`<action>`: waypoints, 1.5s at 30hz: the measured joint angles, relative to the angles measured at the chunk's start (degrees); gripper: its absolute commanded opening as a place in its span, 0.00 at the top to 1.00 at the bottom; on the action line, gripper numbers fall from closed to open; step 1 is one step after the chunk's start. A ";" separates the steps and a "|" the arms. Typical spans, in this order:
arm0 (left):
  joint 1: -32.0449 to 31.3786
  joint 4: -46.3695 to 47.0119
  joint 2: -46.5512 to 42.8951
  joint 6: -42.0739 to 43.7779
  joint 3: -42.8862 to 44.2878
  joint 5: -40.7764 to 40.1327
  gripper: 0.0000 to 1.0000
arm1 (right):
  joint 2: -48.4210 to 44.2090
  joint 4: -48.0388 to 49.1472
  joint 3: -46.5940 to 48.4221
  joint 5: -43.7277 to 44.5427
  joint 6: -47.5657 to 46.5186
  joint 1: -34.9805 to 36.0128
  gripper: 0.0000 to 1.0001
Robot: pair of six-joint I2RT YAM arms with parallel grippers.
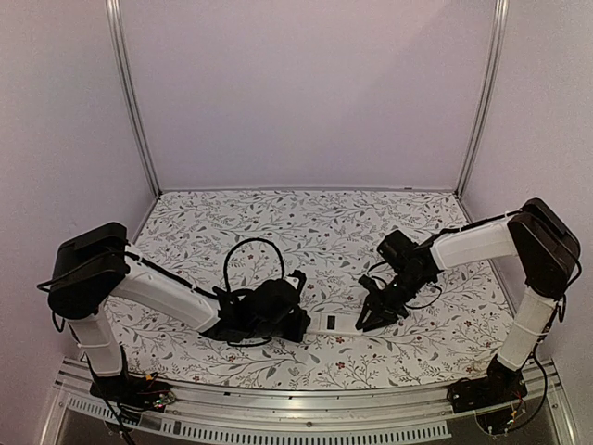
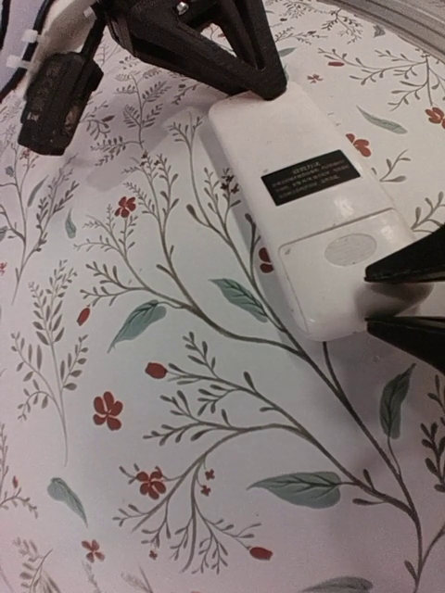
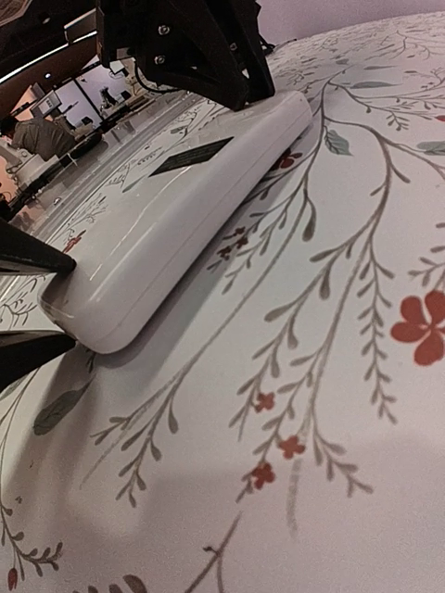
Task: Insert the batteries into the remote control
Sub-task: Load the battery into the remote control.
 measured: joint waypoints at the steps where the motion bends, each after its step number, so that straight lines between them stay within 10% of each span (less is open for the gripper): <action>1: 0.02 0.04 0.00 -0.02 -0.02 0.09 0.88 | 0.11 -0.39 0.26 0.00 0.09 0.00 0.92; 26: 1.60 -3.82 -5.60 1.22 -1.40 -0.37 0.75 | 1.03 2.47 0.72 0.46 0.09 -0.37 0.85; 45: 1.88 -13.31 -3.54 6.40 -0.72 -6.01 0.88 | 1.03 5.16 0.72 0.92 -0.07 -0.37 0.83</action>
